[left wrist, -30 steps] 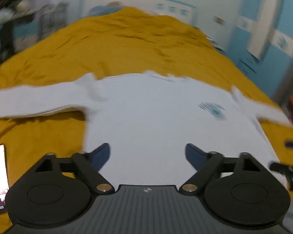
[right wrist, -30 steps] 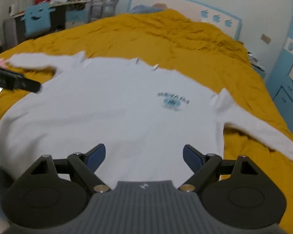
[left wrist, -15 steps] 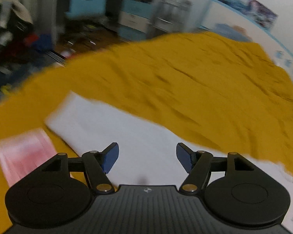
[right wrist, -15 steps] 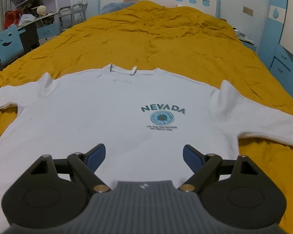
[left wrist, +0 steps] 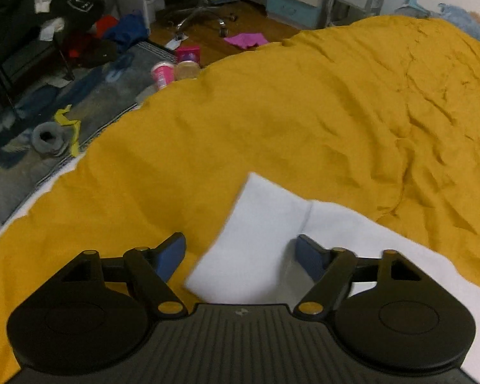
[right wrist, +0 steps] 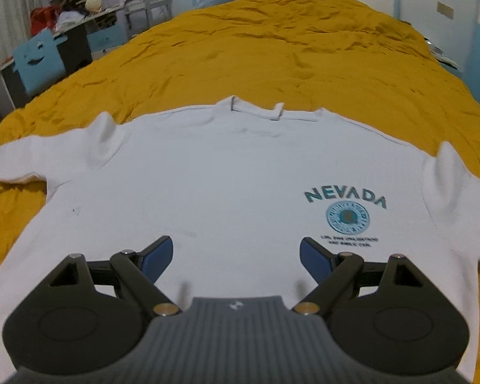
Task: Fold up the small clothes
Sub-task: 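Grasp the sweatshirt sleeve cuff with the left gripper, then lift the sleeve and fold it across the chest with the left gripper, release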
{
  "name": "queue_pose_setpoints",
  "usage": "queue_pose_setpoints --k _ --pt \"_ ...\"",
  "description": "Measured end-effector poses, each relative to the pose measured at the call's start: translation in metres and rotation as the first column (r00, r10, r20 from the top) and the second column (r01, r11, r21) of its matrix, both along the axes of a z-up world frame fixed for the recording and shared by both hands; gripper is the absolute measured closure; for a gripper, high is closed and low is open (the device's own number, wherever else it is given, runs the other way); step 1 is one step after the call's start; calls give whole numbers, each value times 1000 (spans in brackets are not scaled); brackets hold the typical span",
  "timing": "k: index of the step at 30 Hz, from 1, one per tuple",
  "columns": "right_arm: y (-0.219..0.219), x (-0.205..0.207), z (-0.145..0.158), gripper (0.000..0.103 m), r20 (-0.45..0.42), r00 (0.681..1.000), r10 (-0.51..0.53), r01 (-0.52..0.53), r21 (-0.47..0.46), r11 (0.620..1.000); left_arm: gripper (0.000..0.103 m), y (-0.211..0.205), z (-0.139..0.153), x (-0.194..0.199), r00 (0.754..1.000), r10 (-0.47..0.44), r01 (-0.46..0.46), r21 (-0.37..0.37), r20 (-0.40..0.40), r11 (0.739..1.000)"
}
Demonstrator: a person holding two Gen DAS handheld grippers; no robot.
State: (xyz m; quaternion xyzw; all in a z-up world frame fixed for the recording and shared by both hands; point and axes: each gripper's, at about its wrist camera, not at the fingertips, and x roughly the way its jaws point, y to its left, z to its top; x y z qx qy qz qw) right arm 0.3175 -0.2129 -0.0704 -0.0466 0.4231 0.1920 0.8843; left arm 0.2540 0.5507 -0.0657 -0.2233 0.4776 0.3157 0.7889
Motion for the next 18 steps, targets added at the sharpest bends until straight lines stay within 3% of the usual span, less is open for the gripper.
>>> queue_pose_setpoints --k 4,6,9,11,14,18 --pt "6 4 -4 21 -11 1000 6 -7 -18 1000 60 -17 4 10 998 -70 70 50 -8 996" --pt "5 5 -4 21 -10 1000 -8 7 -26 1000 90 -30 11 14 996 -85 85 91 -2 992" --pt "-1 4 -5 22 -9 999 -50 49 -59 997 93 -50 39 17 989 -124 114 131 75 985" --pt "-9 4 -6 33 -15 998 -65 64 -73 995 93 -80 73 18 972 -199 172 196 124 965" --pt "-30 2 -2 51 -26 995 -99 98 -44 994 94 -131 131 18 930 -291 242 221 224 945" --pt "-53 0 11 64 -32 992 -124 124 7 992 94 -216 198 23 849 -416 359 224 324 906"
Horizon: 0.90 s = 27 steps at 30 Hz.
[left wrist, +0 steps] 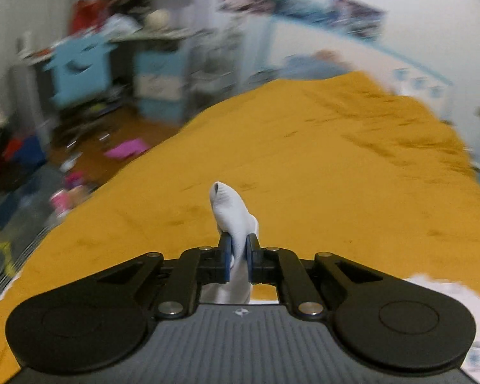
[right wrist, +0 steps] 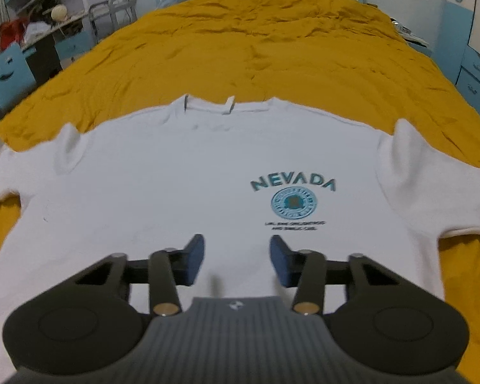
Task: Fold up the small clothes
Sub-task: 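Lift the sleeve and fold it across the chest with the left gripper, release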
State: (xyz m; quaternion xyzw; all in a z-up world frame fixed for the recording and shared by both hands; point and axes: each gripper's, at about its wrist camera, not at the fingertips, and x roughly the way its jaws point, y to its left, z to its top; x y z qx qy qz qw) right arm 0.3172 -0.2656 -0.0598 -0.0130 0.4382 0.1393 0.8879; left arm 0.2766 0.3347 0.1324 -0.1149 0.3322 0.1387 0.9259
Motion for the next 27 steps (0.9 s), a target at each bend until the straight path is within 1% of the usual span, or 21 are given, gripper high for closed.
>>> queue_pose_setpoints --k 2,5,7,8,10,11,14,15,16,17,19,20,22,24,26,27 --pt "-9 -2 8 68 18 1000 18 -19 14 1000 94 -44 20 2 996 -81 82 -23 35 996" --pt "-19 -4 17 73 37 999 37 -38 27 999 94 -111 40 13 975 -205 211 -79 83 974" --pt "-27 -3 23 75 45 998 36 -38 40 998 94 -146 44 24 956 -272 285 -131 112 950" --pt "-29 -3 25 76 51 998 35 -38 46 998 94 -166 44 31 943 -308 326 -155 126 933" --pt "-37 -1 30 77 64 998 24 -28 57 998 94 -198 40 44 922 -356 380 -184 150 906" --pt "-41 0 32 77 69 997 20 -24 63 998 94 -215 36 54 908 -388 415 -208 157 886" --pt "-55 4 35 77 81 997 2 -8 78 997 94 -258 13 76 874 -457 486 -280 168 828" --pt "-61 6 35 77 80 997 -7 0 81 997 94 -271 3 84 867 -472 499 -297 160 814" --pt "-67 9 34 77 79 997 -19 13 80 997 94 -285 -10 93 863 -484 504 -313 143 805" --pt "-72 10 33 77 79 996 -31 25 78 997 94 -289 -23 104 860 -495 506 -331 123 797" --pt "-84 15 30 77 70 996 -62 56 84 995 92 -307 -56 122 840 -537 520 -387 73 761" --pt "-90 16 28 77 62 995 -74 68 95 993 90 -312 -71 128 833 -552 519 -413 47 748" --pt "-100 20 21 77 41 995 -94 89 114 989 78 -327 -96 123 816 -578 523 -422 -4 740" --pt "-105 21 14 76 24 993 -112 109 116 987 58 -339 -117 128 789 -609 537 -389 -82 748" --pt "-107 22 8 76 4 992 -127 126 125 984 55 -345 -129 122 765 -631 552 -370 -132 747" --pt "-109 23 5 76 -3 991 -132 131 134 982 53 -341 -131 119 760 -636 559 -363 -136 746"
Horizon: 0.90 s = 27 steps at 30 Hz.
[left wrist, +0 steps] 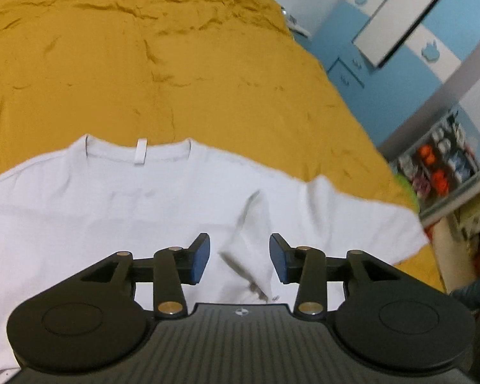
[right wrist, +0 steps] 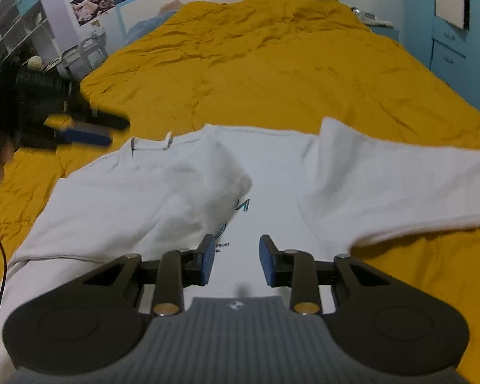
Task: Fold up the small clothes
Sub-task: 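Lift the sleeve and fold it across the chest with the left gripper, release, then grasp the other sleeve with the right gripper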
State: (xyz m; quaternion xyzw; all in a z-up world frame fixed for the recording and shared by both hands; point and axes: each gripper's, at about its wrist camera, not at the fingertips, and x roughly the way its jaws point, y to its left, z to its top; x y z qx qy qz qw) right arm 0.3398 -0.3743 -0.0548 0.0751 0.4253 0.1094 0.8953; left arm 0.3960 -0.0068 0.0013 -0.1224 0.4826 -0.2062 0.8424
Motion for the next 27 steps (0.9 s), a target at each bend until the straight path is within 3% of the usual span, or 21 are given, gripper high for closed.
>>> queue_pose_setpoints --k 2,5,8,13,17,20,22,25,27 --pt "-2 1 -4 75 -5 1000 -9 9 7 1000 50 12 1 -8 1000 -4 4 20 20 1000" --pt "-6 6 -8 69 -3 1000 -15 15 12 1000 47 42 9 -23 997 5 -13 116 71 993" --pt "-3 14 -10 66 -9 1000 -26 26 16 1000 46 87 9 -31 994 65 -84 218 91 972" --pt "30 39 -13 59 11 999 41 -41 -2 999 46 164 4 -38 979 189 -202 276 74 940" --pt "68 61 -17 54 34 996 84 -81 -60 995 45 203 -16 -36 954 297 -297 228 37 927" --pt "95 81 -25 43 41 994 105 -99 -129 987 45 218 -49 -32 933 358 -351 141 -30 926" --pt "107 93 -36 41 30 994 103 -96 -178 979 46 222 -72 -30 919 387 -382 76 -79 921" --pt "114 107 -50 44 3 994 110 -107 -211 972 64 223 -100 -28 903 412 -414 7 -120 910" --pt "114 112 -55 57 -4 994 108 -105 -251 962 79 221 -105 -30 901 423 -426 -2 -98 905"
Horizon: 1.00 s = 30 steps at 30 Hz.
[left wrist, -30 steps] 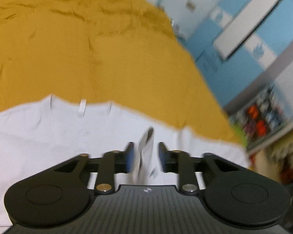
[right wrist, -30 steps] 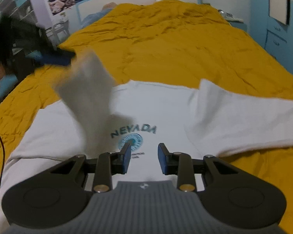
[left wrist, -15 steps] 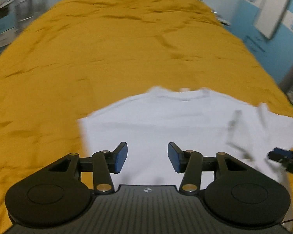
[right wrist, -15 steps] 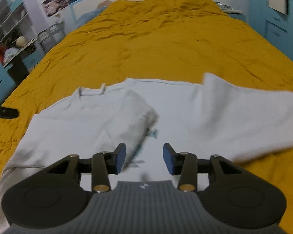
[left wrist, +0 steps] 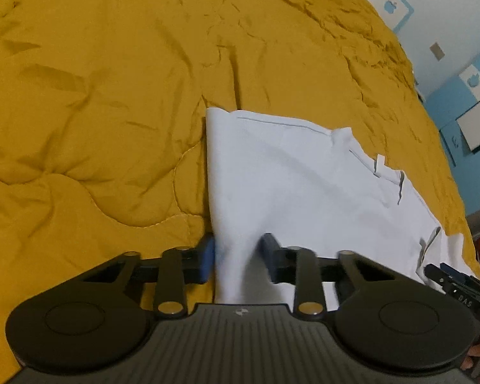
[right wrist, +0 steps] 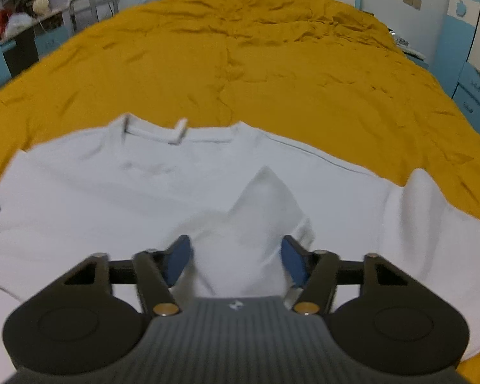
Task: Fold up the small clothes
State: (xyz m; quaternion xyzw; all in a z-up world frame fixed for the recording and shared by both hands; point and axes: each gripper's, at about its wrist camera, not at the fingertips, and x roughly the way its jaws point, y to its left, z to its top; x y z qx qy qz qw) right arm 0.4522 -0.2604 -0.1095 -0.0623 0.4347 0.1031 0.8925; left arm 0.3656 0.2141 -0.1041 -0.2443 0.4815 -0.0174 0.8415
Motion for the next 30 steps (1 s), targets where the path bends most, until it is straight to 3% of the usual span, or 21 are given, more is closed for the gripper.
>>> queue_pose_setpoints --k 1,2,4,7,13,15,16,17,20,24,25,26,27,29,30 --pt "-4 1 -1 72 -1 1000 -8 8 -11 1000 83 0 1 -1 1000 4 -4 6 14 1000" --pt "-9 2 2 93 0 1000 -20 20 -4 1000 88 2 2 -5 1000 8 -8 9 26 1000" --pt "-27 -3 12 103 8 999 -43 42 52 998 95 7 4 -8 999 25 -24 -1 48 1000" --pt "-62 -15 30 103 9 995 -104 101 161 982 97 14 8 -13 996 31 -30 -18 78 999" --pt "-117 -34 23 101 -63 972 -227 234 174 957 96 10 9 -13 997 21 -22 18 74 1000" --pt "-106 -37 28 90 -34 981 -189 192 164 968 92 12 8 -12 998 46 -46 4 48 999" --pt "-94 -38 32 72 -3 990 -142 140 152 978 91 14 7 -14 998 56 -56 -4 41 998" --pt "-81 -38 35 62 27 995 -93 89 140 986 86 15 8 -16 997 61 -61 -9 36 998" --pt "-34 -34 33 63 78 996 53 -60 101 993 75 14 11 -21 997 73 -73 3 27 997" --pt "16 -20 5 65 55 989 140 -140 -7 990 77 9 6 -23 997 71 -71 15 -8 997" --pt "24 -17 -4 68 39 989 140 -137 -58 989 80 8 5 -24 998 65 -65 29 -5 997" --pt "28 -14 -11 85 22 991 136 -133 -93 987 87 6 5 -24 998 58 -58 43 2 997" --pt "26 -12 -15 90 13 993 120 -118 -96 988 91 4 4 -24 998 55 -55 50 6 997" --pt "12 -11 -8 103 0 996 91 -91 2 996 94 4 4 -25 998 62 -63 59 10 996" --pt "3 -14 0 103 9 997 79 -79 37 996 95 4 4 -25 998 65 -66 59 12 996"
